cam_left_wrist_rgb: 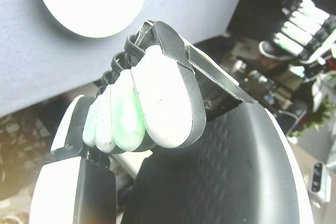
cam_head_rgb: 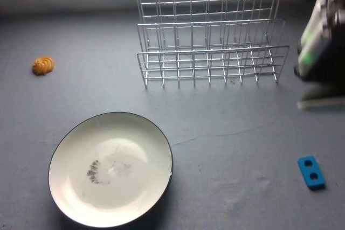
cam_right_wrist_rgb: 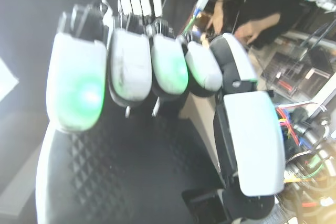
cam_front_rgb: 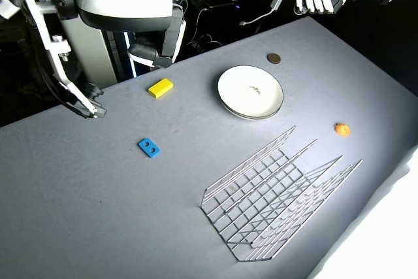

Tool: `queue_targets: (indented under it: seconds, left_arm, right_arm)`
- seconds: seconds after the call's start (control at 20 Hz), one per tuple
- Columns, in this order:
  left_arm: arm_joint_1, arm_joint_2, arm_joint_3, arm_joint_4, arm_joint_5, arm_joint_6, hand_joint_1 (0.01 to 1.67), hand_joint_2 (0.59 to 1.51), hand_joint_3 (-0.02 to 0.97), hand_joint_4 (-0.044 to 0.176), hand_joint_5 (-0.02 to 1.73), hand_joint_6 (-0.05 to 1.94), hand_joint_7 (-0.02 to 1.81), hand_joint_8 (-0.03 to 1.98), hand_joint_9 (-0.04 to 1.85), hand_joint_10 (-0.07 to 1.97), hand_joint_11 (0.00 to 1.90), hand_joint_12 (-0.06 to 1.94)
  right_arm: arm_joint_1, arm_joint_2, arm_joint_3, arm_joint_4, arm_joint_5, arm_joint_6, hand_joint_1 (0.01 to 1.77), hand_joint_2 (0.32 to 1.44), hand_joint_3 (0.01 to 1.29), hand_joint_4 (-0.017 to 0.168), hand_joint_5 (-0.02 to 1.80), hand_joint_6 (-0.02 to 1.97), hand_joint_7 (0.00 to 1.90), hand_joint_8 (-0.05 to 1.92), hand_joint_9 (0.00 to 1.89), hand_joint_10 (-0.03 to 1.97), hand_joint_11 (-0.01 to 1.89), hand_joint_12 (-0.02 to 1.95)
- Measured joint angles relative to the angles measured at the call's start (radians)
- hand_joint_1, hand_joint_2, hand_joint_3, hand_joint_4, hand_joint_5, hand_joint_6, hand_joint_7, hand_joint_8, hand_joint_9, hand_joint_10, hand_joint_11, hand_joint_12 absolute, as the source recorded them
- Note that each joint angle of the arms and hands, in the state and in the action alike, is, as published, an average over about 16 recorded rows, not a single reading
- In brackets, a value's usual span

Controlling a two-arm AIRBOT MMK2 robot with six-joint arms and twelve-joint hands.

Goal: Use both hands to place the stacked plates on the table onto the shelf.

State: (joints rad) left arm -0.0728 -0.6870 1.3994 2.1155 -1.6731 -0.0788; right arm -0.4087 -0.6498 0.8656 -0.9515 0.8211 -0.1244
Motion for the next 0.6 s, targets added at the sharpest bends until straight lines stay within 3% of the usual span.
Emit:
queue_targets:
  seconds: [0.2, 0.4, 0.6]
  left_arm:
    - [-0.003, -0.001, 0.0, 0.001, 0.0, -0.001, 0.13, 1.15, 0.055, 0.024, 0.49, 0.55, 0.51, 0.56, 0.57, 0.57, 0.64, 0.59]
    - [-0.008, -0.001, -0.001, -0.003, 0.004, -0.003, 0.1, 1.143, 0.053, 0.018, 0.38, 0.41, 0.4, 0.41, 0.43, 0.42, 0.48, 0.44]
    - [-0.017, -0.003, -0.005, -0.01, 0.01, -0.011, 0.02, 1.118, 0.037, -0.002, 0.11, 0.04, 0.09, 0.04, 0.09, 0.05, 0.12, 0.05]
  right_arm:
    - [-0.017, -0.009, -0.001, 0.032, 0.001, -0.032, 0.15, 1.27, 0.04, 0.003, 0.5, 0.65, 0.52, 0.62, 0.56, 0.64, 0.67, 0.61]
    - [-0.027, -0.015, -0.001, 0.064, 0.0, -0.053, 0.12, 1.27, 0.03, 0.002, 0.38, 0.49, 0.39, 0.46, 0.42, 0.47, 0.5, 0.45]
    - [-0.049, -0.026, -0.002, 0.107, -0.005, -0.091, 0.08, 1.26, 0.02, 0.0, 0.1, 0.11, 0.1, 0.08, 0.1, 0.09, 0.15, 0.07]
